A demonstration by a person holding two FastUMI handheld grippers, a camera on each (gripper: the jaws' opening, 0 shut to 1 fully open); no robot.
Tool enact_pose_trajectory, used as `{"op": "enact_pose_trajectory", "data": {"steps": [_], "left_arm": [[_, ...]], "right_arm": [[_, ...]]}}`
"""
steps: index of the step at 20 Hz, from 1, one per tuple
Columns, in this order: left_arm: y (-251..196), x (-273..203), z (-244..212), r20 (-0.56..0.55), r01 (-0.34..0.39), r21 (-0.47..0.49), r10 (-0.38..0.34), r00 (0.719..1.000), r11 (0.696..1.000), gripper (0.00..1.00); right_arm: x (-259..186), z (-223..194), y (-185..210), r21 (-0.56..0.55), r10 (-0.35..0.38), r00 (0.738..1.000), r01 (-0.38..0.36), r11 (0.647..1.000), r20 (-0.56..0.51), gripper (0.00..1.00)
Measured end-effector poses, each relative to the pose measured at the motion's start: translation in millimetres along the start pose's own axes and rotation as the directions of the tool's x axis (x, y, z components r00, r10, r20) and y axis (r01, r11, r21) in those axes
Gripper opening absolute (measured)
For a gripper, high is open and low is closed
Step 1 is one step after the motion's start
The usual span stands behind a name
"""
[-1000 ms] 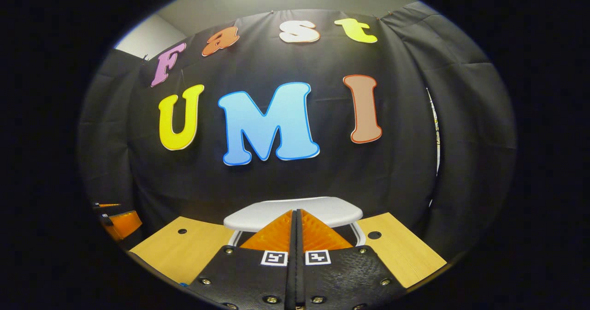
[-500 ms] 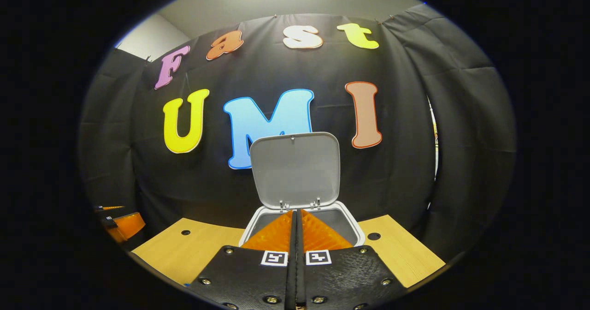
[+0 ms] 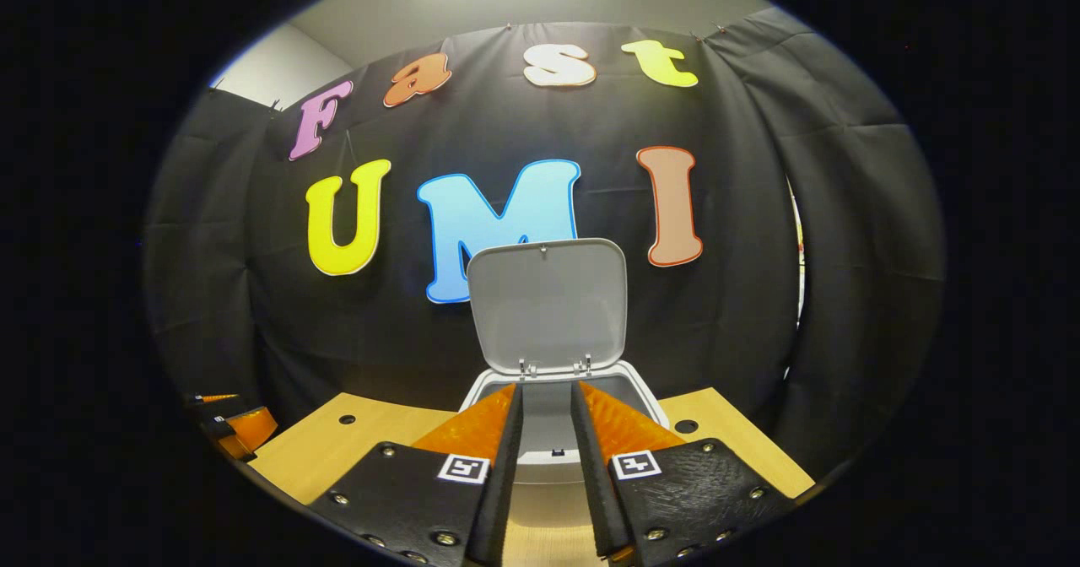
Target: Press the lid of the desktop garbage bin to open it, pick up the crumpled paper on the desktop and throw it into the bin, then pick up the pop can on the desktop and drop it into the bin, and finally close the garbage bin lid.
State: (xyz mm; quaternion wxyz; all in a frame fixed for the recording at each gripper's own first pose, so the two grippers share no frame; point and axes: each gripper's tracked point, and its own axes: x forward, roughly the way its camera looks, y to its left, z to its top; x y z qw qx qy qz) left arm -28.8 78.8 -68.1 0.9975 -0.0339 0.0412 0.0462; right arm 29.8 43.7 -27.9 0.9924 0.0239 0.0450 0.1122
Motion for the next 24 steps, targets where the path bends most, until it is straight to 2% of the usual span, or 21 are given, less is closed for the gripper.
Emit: {"op": "enact_pose_trajectory", "data": {"steps": [1,4,6,7,19,24], "left_arm": [[0.3,-1.1,-9.1,-0.013,0.002,-0.002,-0.002,1.0,1.0,0.95],[-1.4,-1.4,-44.3,-0.079,0.022,0.006,-0.021,0.997,1.0,0.95],[-4.0,-1.2,-63.9,-0.119,0.036,0.0,-0.036,0.992,0.999,0.96],[-4.5,-1.3,-73.9,-0.139,0.039,-0.006,-0.039,0.99,0.999,0.96],[-9.0,-1.6,-188.1,-0.357,0.071,-0.017,-0.073,0.931,0.997,0.96],[-1.7,-11.8,-232.2,-0.443,0.065,-0.032,-0.072,0.894,0.997,0.96]], "right_arm": [[-0.5,0.8,-2.0,-0.003,-0.005,1.0,0.005,1.0,0.002,0.44],[-6.5,4.2,-2.1,-0.008,-0.003,1.0,0.003,1.0,0.005,0.45],[-6.8,3.6,-4.8,-0.019,-0.01,1.0,0.01,1.0,0.006,0.58],[-6.8,3.3,-5.5,-0.022,-0.012,1.0,0.012,1.0,0.007,0.6],[-8.5,-6.7,-19.5,-0.052,-0.047,0.998,0.045,0.998,-0.029,0.6],[-10.5,-16.6,-24.4,-0.062,-0.068,0.996,0.064,0.996,-0.057,0.6]]}}
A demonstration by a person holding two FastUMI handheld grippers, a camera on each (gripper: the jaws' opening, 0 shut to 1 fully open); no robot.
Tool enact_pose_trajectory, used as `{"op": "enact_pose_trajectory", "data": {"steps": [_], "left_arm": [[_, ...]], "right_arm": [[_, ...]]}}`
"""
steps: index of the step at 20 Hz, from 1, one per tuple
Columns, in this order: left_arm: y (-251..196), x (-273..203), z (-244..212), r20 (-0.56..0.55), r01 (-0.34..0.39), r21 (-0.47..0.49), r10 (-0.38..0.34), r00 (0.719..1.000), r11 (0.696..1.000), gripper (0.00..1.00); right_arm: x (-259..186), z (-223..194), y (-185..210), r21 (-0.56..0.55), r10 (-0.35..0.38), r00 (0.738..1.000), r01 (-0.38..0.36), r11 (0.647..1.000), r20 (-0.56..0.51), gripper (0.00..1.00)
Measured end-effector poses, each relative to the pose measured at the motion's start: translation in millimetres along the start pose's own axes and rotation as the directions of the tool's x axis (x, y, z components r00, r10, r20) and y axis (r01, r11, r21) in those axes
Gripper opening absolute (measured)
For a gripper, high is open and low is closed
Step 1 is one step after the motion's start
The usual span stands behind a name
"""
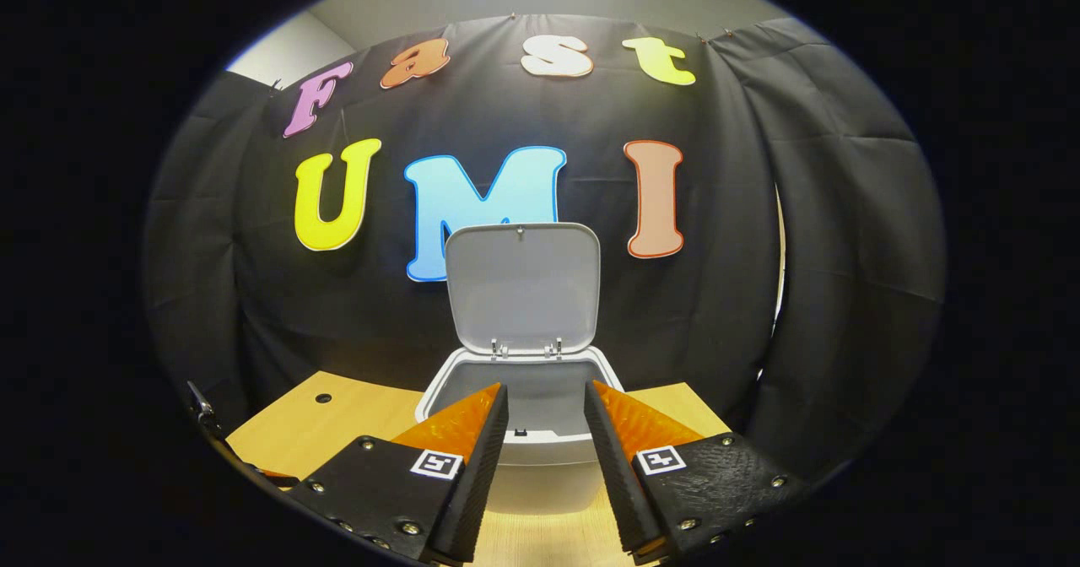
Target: Press the lid of the desktop garbage bin to open it, pick up the crumpled paper on the desktop and throw it into the bin, then pick up the pop can on the desktop and drop it into the bin, and finally close the garbage bin lid.
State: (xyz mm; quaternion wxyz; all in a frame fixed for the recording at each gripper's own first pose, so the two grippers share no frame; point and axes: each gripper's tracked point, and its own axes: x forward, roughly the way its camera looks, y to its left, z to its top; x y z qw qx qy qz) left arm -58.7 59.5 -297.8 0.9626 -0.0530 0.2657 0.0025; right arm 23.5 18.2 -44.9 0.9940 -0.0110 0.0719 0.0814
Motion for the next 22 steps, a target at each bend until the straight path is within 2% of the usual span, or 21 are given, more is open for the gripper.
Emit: {"op": "enact_pose_trajectory", "data": {"steps": [9,14,22], "left_arm": [[7.1,9.0,-43.0,-0.092,-0.012,0.034,0.015,0.996,0.999,0.96],[26.4,15.4,-54.1,-0.12,-0.058,0.033,0.061,0.991,0.998,0.96],[41.5,29.6,-70.7,-0.171,-0.072,0.043,0.078,0.982,0.997,0.96]], "right_arm": [[-1.2,-14.2,1.6,0.005,-0.006,0.999,0.006,1.0,-0.038,0.6],[-6.3,-20.3,-0.1,0.002,-0.016,0.999,0.016,1.0,-0.052,0.6],[-13.1,-28.0,-8.4,0.014,-0.049,0.997,0.05,0.999,-0.068,0.6]]}}
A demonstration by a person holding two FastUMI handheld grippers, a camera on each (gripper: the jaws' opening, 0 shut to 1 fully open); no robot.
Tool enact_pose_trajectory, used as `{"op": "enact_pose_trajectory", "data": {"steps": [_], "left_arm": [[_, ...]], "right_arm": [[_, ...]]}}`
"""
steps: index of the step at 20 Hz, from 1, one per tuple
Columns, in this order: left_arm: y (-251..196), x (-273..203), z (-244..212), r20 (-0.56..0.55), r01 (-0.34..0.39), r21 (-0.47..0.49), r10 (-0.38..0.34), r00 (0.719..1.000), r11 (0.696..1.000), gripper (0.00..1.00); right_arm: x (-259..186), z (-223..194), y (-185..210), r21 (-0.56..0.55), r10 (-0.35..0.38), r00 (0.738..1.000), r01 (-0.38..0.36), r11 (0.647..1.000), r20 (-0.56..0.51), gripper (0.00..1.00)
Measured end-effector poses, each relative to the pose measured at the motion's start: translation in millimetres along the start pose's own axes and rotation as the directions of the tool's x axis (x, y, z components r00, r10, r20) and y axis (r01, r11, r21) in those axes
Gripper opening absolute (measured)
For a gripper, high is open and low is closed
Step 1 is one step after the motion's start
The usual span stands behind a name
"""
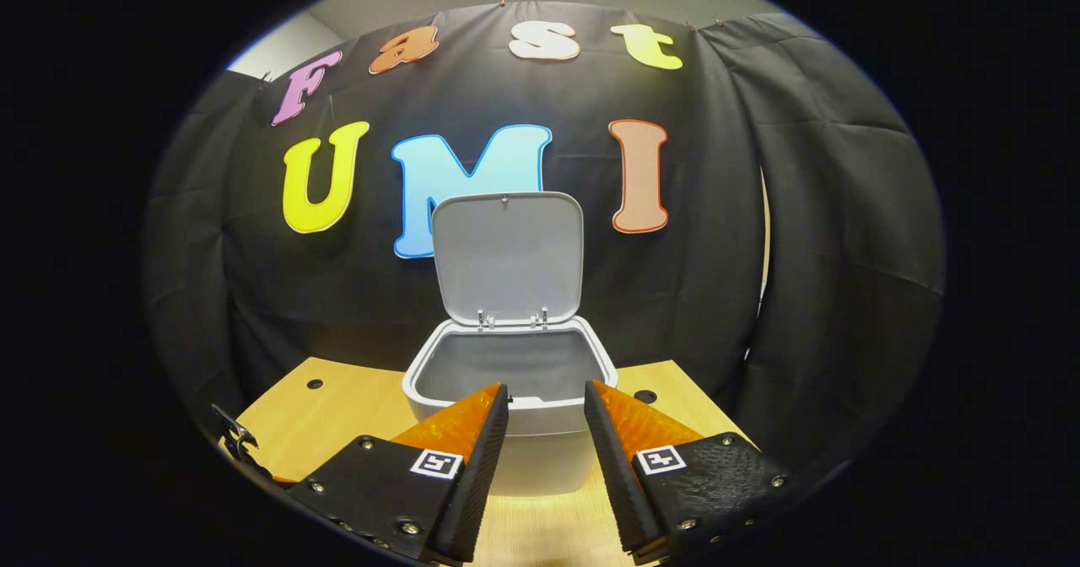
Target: Press the lid of the desktop garbage bin to open it, pick up the crumpled paper on the desktop and throw it into the bin, then pick up the pop can on the desktop and drop it into the bin, and finally close the garbage bin lid.
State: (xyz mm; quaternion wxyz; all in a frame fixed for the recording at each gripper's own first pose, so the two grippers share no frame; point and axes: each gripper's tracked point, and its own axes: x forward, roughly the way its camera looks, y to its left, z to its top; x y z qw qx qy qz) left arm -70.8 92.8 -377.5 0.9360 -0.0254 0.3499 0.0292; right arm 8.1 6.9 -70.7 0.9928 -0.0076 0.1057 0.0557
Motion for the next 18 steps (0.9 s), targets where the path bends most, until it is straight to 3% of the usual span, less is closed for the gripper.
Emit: {"op": "enact_pose_trajectory", "data": {"steps": [13,18], "left_arm": [[-4.4,19.4,-6.8,-0.04,-0.003,0.026,0.004,0.999,1.0,0.96],[7.9,23.5,6.8,-0.031,-0.039,0.018,0.039,0.999,0.999,0.6]], "right_arm": [[-11.1,-5.8,-32.0,0.03,-0.103,0.995,0.103,0.994,-0.009,0.6],[-11.1,-9.4,-32.2,0.034,-0.104,0.994,0.105,0.994,-0.025,0.6]]}}
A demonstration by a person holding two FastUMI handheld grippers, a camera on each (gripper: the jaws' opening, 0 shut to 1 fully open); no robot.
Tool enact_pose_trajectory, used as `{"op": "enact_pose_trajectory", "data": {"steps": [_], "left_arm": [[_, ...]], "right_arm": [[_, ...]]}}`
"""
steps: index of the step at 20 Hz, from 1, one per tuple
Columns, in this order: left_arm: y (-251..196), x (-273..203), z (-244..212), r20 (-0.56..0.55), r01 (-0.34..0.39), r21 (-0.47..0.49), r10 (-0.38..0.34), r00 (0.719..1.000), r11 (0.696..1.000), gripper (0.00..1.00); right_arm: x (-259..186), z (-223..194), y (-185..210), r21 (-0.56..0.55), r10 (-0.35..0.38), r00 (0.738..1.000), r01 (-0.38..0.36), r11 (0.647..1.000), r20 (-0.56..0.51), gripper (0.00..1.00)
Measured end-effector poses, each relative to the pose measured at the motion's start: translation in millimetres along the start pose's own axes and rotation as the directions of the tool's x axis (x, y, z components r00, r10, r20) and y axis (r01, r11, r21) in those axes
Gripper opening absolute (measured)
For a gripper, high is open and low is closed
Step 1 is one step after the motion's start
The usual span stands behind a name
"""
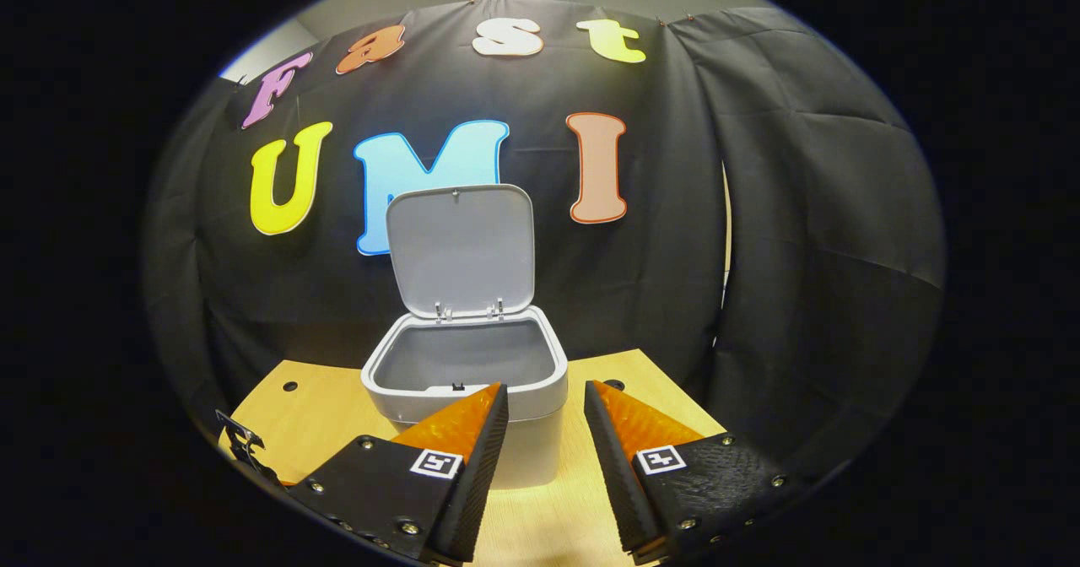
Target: Press the lid of the desktop garbage bin to open it, pick up the crumpled paper on the desktop and throw it into the bin, then pick up the pop can on the desktop and drop it into the bin, and finally close the garbage bin lid.
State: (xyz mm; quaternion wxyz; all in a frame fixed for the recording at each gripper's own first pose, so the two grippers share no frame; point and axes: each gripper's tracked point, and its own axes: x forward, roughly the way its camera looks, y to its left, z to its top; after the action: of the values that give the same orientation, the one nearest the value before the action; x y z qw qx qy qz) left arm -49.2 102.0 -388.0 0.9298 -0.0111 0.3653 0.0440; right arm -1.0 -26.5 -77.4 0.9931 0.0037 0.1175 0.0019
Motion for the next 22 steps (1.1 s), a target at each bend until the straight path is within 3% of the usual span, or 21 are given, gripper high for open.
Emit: {"op": "enact_pose_trajectory", "data": {"steps": [1,10,12,13,20,22], "left_arm": [[2.0,0.3,7.6,-0.001,0.002,0.005,-0.002,1.0,1.0,0.55],[-18.1,-13.9,67.7,0.103,0.029,0.062,-0.035,0.994,0.998,0.58],[-26.9,-20.3,77.1,0.122,0.048,0.047,-0.053,0.991,0.998,0.51],[-30.1,-24.5,85.6,0.138,0.056,0.035,-0.06,0.989,0.998,0.55],[-63.4,-61.7,190.5,0.306,0.104,0.03,-0.108,0.946,0.994,0.58],[-73.6,-71.8,213.2,0.336,0.122,0.029,-0.124,0.934,0.992,0.52]], "right_arm": [[0.1,0.0,-0.1,-0.002,0.001,1.0,-0.001,1.0,-0.003,0.6],[2.3,-4.3,0.9,0.007,0.01,1.0,-0.009,1.0,-0.011,0.6],[2.5,-5.5,0.8,0.009,0.013,1.0,-0.013,1.0,-0.015,0.6],[2.4,-7.2,1.1,0.011,0.014,1.0,-0.014,1.0,-0.017,0.6],[-7.8,-18.1,-6.0,0.045,0.016,1.0,-0.015,0.999,-0.019,0.6],[-9.1,-17.9,-8.4,0.054,0.015,1.0,-0.014,0.998,-0.017,0.61]]}}
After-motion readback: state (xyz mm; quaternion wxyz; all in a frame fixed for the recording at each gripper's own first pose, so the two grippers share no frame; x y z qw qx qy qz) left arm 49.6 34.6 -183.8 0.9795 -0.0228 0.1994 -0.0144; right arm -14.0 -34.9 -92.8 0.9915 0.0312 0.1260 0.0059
